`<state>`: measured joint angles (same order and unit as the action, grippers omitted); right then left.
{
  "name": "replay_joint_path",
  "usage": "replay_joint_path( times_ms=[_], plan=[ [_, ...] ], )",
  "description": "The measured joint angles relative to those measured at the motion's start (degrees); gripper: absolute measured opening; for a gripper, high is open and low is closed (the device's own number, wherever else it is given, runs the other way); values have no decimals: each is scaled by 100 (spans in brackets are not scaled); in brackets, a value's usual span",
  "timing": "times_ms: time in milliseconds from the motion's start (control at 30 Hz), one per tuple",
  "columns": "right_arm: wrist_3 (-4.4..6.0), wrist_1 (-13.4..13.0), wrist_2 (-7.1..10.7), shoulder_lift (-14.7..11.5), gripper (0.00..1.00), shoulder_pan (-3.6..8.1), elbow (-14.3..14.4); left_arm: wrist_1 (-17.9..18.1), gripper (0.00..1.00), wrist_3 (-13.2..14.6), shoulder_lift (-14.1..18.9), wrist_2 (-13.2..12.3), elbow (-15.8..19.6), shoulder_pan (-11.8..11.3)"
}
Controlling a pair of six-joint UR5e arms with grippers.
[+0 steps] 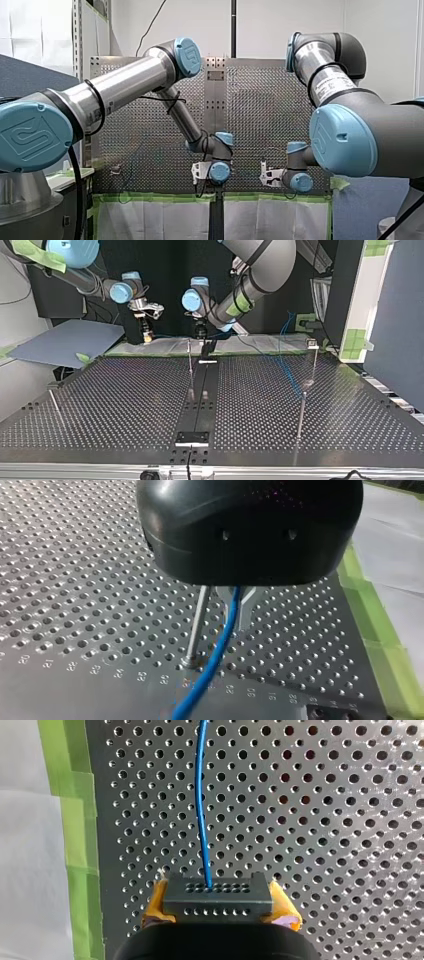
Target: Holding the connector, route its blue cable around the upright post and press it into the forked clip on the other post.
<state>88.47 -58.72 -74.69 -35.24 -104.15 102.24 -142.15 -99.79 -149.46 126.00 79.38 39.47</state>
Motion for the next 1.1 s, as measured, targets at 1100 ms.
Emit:
replay_joint_path(
  times_ms=[1100],
  plan=[
    [66, 57, 15, -24, 0, 94, -124, 186, 0, 96, 2, -324, -114, -60]
  ],
)
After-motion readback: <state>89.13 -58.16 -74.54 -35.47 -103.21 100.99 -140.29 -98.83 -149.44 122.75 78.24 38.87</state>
